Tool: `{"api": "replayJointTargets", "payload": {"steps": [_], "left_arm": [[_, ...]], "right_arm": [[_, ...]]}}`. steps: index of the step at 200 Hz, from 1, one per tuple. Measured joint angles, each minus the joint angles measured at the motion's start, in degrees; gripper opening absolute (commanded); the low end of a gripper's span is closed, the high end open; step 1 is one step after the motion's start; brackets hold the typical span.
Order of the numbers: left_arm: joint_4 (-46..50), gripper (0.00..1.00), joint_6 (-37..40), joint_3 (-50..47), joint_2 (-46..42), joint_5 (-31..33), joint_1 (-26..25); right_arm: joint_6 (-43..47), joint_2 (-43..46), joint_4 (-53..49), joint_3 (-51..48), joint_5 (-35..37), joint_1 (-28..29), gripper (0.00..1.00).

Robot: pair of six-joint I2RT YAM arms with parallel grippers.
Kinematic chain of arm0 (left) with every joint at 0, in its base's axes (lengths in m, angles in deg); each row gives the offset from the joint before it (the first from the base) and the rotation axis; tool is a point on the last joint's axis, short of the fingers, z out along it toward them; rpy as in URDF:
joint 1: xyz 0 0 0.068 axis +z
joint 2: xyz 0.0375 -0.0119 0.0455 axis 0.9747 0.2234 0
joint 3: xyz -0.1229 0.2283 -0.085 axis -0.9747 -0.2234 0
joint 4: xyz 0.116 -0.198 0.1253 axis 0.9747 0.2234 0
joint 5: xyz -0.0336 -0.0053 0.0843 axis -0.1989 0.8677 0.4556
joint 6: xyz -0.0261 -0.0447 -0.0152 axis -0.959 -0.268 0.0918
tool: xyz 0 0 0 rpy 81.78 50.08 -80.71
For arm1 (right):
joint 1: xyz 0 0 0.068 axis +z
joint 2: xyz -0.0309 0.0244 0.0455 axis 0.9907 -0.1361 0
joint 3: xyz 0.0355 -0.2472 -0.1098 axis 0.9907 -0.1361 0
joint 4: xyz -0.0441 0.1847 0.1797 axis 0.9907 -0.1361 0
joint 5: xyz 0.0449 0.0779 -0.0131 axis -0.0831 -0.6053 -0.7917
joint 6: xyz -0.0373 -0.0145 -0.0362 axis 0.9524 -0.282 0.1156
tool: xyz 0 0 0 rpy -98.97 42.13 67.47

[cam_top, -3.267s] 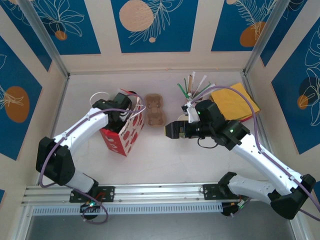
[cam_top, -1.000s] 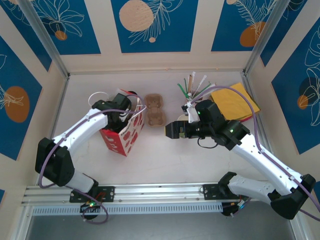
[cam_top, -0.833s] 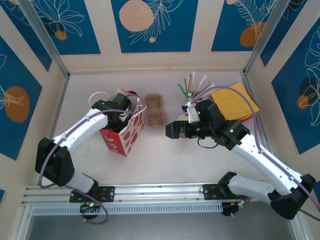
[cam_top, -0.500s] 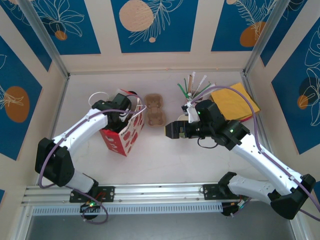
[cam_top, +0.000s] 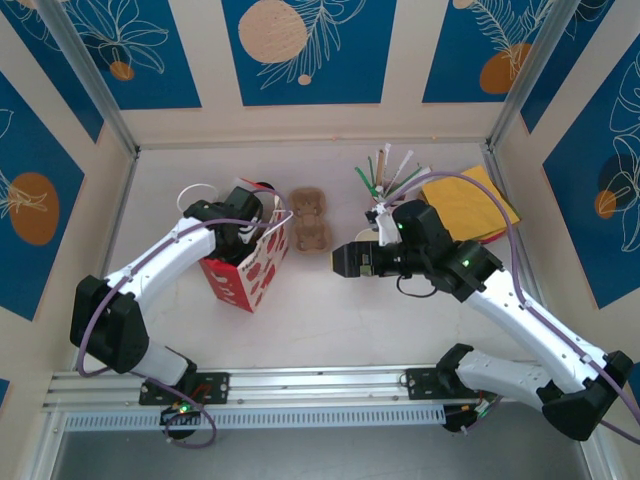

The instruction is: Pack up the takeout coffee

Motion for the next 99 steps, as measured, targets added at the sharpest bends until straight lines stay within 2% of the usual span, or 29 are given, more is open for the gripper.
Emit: {"api": "replayJointTargets", "payload": {"steps": [99], "left_arm": [[-0.31, 0.78, 0.0, -0.31, -0.33, 0.02, 0.0]], "right_arm": [[0.0, 1.53, -1.14, -0.5, 0.35, -0.9, 0.99]]}}
